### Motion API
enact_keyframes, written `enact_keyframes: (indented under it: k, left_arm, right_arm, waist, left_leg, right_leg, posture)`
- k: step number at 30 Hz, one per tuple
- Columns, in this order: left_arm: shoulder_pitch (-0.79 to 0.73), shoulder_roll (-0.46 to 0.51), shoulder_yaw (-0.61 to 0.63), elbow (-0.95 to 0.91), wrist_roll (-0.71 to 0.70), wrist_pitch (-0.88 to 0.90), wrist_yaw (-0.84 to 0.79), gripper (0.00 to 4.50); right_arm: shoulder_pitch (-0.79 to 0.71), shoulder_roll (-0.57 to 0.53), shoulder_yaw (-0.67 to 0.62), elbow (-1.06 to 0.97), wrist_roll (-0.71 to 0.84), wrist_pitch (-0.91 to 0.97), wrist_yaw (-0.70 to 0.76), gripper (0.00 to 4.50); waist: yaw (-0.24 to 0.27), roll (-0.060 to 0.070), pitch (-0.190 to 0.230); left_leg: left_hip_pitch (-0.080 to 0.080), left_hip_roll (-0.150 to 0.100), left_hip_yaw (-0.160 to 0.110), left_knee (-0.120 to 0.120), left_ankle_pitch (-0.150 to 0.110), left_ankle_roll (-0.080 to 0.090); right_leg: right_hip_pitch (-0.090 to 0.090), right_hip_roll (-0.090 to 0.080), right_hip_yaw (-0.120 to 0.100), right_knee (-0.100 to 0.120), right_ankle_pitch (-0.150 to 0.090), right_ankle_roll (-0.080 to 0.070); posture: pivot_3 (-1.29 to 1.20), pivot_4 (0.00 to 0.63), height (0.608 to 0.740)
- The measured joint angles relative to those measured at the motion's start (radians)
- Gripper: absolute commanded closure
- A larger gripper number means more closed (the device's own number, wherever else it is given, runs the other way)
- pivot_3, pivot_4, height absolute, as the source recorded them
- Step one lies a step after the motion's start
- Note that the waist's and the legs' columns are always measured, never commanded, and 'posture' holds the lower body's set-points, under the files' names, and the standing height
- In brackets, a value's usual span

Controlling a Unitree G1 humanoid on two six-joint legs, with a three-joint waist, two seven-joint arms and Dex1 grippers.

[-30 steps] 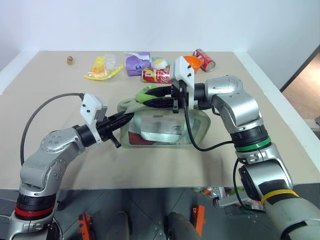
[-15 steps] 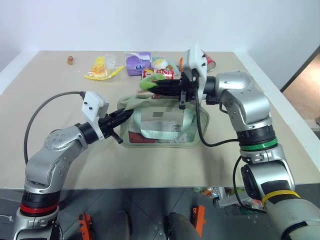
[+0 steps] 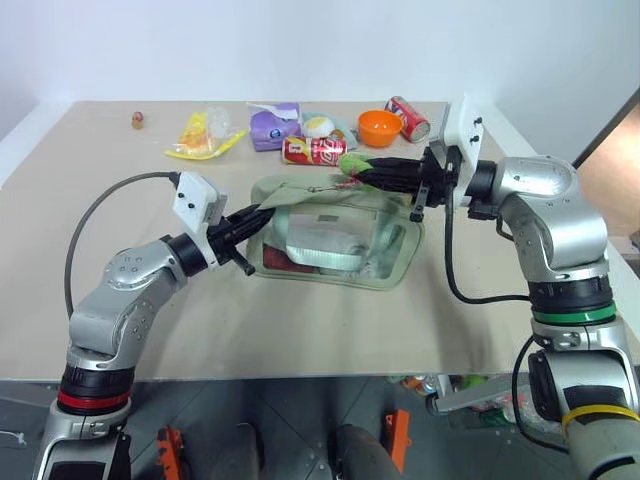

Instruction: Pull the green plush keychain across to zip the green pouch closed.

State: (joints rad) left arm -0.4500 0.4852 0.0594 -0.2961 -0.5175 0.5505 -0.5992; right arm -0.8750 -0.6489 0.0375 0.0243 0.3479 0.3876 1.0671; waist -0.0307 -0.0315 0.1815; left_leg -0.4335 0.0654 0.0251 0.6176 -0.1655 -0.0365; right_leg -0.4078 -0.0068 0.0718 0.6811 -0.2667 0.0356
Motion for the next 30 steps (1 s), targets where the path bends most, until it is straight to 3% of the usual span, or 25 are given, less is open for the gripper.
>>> enact_keyframes:
  k: [8,13,23,30]
  left_arm:
    - [-0.022,-0.007,-0.01,0.024,-0.006,0.001,0.001,4.5]
    - [-0.018,-0.022,0.013,0.014,-0.084,0.046,-0.019,4.5]
    - [0.031,0.036,0.055,-0.027,-0.193,0.145,-0.058,4.5]
    - [0.031,0.045,0.054,-0.034,-0.176,0.133,-0.053,4.5]
  right_arm:
    - [0.007,-0.012,-0.002,-0.005,0.008,0.002,-0.036,4.48]
    - [0.003,-0.025,-0.002,0.013,0.007,-0.016,-0.041,4.48]
    - [-0.186,-0.042,-0.012,0.231,-0.042,-0.163,-0.008,4.48]
    - [-0.18,-0.053,-0.012,0.276,-0.061,-0.197,0.018,4.48]
  waist:
    - [0.0,0.0,0.0]
    - [0.003,0.0,0.0]
    - [-0.001,0.001,0.0]
    - [-0.001,0.001,0.001]
  left_leg:
    - [0.0,0.0,0.0,0.001,0.0,0.0]
    - [-0.001,0.0,0.0,0.0,0.0,0.0]
    - [0.0,0.0,0.0,0.0,0.0,0.0]
    - [-0.001,0.0,0.0,-0.001,0.0,0.0]
  right_leg:
    - [0.0,0.0,0.0,0.0,0.0,0.001]
    - [0.0,0.0,0.0,-0.001,0.0,0.001]
    - [0.0,0.0,0.0,-0.001,0.0,0.0]
    - [-0.001,0.0,0.0,-0.001,0.0,0.0]
  posture:
    - [0.0,0.15,0.74]
    - [0.0,0.15,0.74]
    - [0.0,0.15,0.74]
    - [0.0,0.15,0.74]
